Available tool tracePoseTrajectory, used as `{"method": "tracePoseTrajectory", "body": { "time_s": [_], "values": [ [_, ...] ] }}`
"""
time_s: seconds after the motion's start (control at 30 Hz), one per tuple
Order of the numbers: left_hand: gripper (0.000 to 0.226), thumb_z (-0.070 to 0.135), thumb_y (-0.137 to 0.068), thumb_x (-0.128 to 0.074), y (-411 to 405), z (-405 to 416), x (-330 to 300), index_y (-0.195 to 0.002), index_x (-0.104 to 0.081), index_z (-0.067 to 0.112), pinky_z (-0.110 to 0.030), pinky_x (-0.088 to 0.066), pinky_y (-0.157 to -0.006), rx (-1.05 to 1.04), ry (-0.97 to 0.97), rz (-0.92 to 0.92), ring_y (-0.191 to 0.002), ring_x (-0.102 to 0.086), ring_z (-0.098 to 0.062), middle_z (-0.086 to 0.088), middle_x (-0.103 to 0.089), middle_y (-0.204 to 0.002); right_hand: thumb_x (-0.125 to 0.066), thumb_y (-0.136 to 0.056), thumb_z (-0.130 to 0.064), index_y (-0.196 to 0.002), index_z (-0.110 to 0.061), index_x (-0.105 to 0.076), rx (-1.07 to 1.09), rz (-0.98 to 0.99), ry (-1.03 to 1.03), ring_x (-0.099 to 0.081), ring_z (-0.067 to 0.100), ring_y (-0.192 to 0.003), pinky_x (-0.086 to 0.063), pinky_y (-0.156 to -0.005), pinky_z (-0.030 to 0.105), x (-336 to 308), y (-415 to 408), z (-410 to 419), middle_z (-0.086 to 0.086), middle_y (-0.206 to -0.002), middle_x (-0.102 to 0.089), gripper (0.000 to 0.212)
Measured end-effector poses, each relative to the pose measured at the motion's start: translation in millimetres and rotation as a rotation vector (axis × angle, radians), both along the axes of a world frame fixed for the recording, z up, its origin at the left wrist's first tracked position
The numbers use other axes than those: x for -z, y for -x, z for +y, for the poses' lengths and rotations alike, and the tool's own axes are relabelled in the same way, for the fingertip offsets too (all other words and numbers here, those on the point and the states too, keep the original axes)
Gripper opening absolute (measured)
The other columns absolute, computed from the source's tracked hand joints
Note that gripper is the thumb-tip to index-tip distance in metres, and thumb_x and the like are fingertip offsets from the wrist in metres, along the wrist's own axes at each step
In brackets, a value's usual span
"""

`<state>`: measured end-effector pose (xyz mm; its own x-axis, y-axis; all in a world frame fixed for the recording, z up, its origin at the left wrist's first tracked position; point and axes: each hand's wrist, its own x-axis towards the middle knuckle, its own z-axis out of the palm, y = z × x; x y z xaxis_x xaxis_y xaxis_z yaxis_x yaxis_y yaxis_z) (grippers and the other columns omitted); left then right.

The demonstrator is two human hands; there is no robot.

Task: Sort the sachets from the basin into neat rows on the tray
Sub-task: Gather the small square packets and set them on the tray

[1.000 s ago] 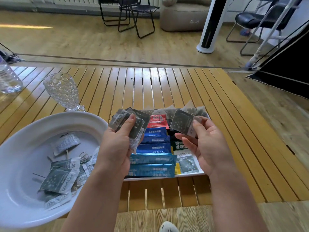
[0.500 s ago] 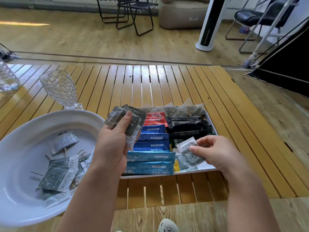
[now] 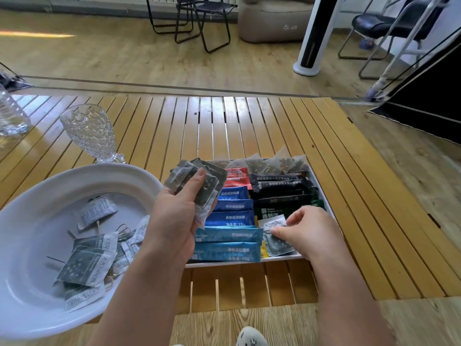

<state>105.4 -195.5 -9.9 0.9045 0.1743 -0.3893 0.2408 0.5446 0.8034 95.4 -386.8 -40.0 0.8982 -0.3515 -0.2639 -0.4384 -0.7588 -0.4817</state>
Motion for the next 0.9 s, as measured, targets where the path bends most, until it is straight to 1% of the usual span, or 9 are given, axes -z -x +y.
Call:
{"method": "tracePoseTrajectory", "body": {
  "time_s": [0.07,0.13,0.23,0.43,0.6,0.7,0.77,0.83,0.9],
  "values": [
    [0.023,0.020,-0.086,-0.066,2,-1,0,-0.106,-0.060,0.011,-0.026,-0.055,-0.063,0.050,-0.013,0.006,-0.082,-0.073,-0.017,-0.006,-0.076,-0.087,-0.078,-0.076,-0.043,-0.094,-0.024,-0.059,0.012,-0.131,-0.152,-0.056,0.006,-0.080,-0.044,-0.060,0.022,-5,0,3,-0.011,-0.083,-0.057,0.032],
    [0.024,0.022,-0.083,-0.067,3,-3,0,-0.105,-0.061,0.013,-0.026,-0.054,-0.063,0.119,-0.051,0.000,-0.086,-0.072,-0.017,-0.005,-0.076,-0.087,-0.073,-0.080,-0.042,-0.097,-0.025,-0.065,-0.018,-0.227,-0.484,-0.062,0.002,-0.081,-0.047,-0.058,0.015,-16,0,11,-0.013,-0.087,-0.066,0.025],
    [0.021,0.024,-0.080,-0.066,5,-6,1,-0.099,-0.063,0.017,-0.025,-0.054,-0.064,0.211,-0.080,-0.041,-0.085,-0.073,-0.015,-0.002,-0.076,-0.087,-0.070,-0.081,-0.037,-0.090,-0.025,-0.068,-0.091,-0.166,-0.858,-0.063,-0.007,-0.066,-0.043,-0.048,0.007,-31,2,30,-0.011,-0.079,-0.072,0.015],
    [0.027,0.022,-0.080,-0.067,7,-9,4,-0.106,-0.062,0.020,-0.037,-0.057,-0.079,0.255,-0.121,-0.055,-0.097,-0.071,-0.023,-0.007,-0.074,-0.101,-0.066,-0.088,-0.027,-0.089,-0.018,-0.068,-0.046,-0.231,-0.937,-0.066,0.000,-0.067,-0.046,-0.053,0.008,-28,-1,34,-0.003,-0.082,-0.073,0.009],
    [0.020,0.020,-0.083,-0.067,5,-8,4,-0.102,-0.062,0.022,-0.036,-0.056,-0.077,0.213,-0.111,-0.040,-0.098,-0.070,-0.022,-0.006,-0.075,-0.095,-0.057,-0.095,-0.026,-0.103,-0.019,-0.061,0.045,-0.262,-1.060,-0.068,0.011,-0.083,-0.049,-0.067,0.025,-26,-4,25,0.002,-0.088,-0.075,0.012],
    [0.020,0.019,-0.082,-0.068,4,-7,3,-0.101,-0.061,0.022,-0.033,-0.055,-0.073,0.184,-0.100,-0.027,-0.097,-0.070,-0.023,-0.009,-0.074,-0.098,-0.059,-0.093,-0.018,-0.110,-0.019,-0.059,0.130,-0.253,-1.156,-0.067,0.012,-0.085,-0.049,-0.063,0.022,-27,-5,19,0.003,-0.088,-0.074,0.017],
    [0.020,0.020,-0.083,-0.068,4,-6,2,-0.101,-0.059,0.022,-0.030,-0.054,-0.066,0.152,-0.101,-0.015,-0.096,-0.070,-0.022,-0.009,-0.073,-0.099,-0.063,-0.089,-0.008,-0.117,-0.017,-0.056,0.171,-0.260,-1.223,-0.067,0.015,-0.092,-0.052,-0.061,0.019,-26,-6,16,0.006,-0.099,-0.072,0.030],
    [0.020,0.020,-0.085,-0.067,4,-6,1,-0.102,-0.058,0.021,-0.028,-0.053,-0.063,0.134,-0.101,-0.007,-0.095,-0.070,-0.021,-0.008,-0.073,-0.099,-0.065,-0.085,0.000,-0.116,-0.015,-0.057,0.173,-0.261,-1.248,-0.066,0.021,-0.102,-0.055,-0.065,0.022,-25,-5,13,0.011,-0.109,-0.068,0.036],
    [0.019,0.021,-0.084,-0.067,4,-5,1,-0.101,-0.058,0.020,-0.029,-0.053,-0.063,0.124,-0.101,-0.003,-0.095,-0.070,-0.021,-0.008,-0.073,-0.097,-0.066,-0.083,0.002,-0.109,-0.013,-0.059,0.186,-0.263,-1.236,-0.067,0.024,-0.103,-0.057,-0.073,0.028,-25,-5,10,0.012,-0.107,-0.069,0.031]
  ]
}}
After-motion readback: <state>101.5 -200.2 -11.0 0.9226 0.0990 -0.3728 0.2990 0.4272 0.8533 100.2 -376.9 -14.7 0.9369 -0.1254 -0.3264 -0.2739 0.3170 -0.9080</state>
